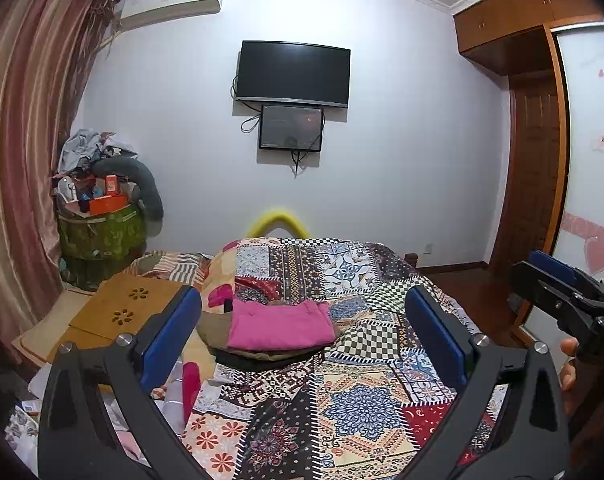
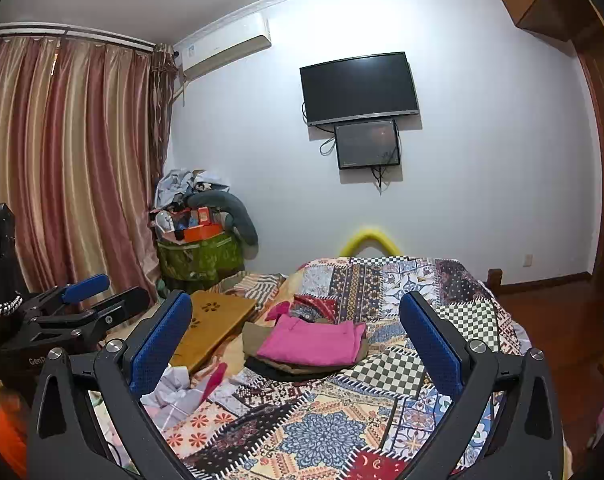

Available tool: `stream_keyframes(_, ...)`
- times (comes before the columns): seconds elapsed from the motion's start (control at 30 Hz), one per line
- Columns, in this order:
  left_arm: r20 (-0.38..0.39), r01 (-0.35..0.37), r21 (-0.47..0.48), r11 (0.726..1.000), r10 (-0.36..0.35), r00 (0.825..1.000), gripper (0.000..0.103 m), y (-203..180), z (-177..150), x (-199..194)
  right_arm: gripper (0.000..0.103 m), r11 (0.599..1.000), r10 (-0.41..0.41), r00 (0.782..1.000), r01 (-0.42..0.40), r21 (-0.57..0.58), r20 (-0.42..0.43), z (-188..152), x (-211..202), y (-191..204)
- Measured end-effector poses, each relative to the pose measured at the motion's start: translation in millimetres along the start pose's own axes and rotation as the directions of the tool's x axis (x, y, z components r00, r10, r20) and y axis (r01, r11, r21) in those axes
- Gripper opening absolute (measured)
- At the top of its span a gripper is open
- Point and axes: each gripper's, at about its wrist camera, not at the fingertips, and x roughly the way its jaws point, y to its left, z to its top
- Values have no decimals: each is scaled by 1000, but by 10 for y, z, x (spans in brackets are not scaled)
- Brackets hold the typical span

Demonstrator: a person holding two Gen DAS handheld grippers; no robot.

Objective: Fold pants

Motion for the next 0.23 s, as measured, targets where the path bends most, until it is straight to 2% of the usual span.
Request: stream_keyframes(0.23, -6, 12, 11, 1000, -12, 1000, 103, -27, -11, 24, 103, 1000, 0, 1000, 0, 4, -9, -10, 27, -12)
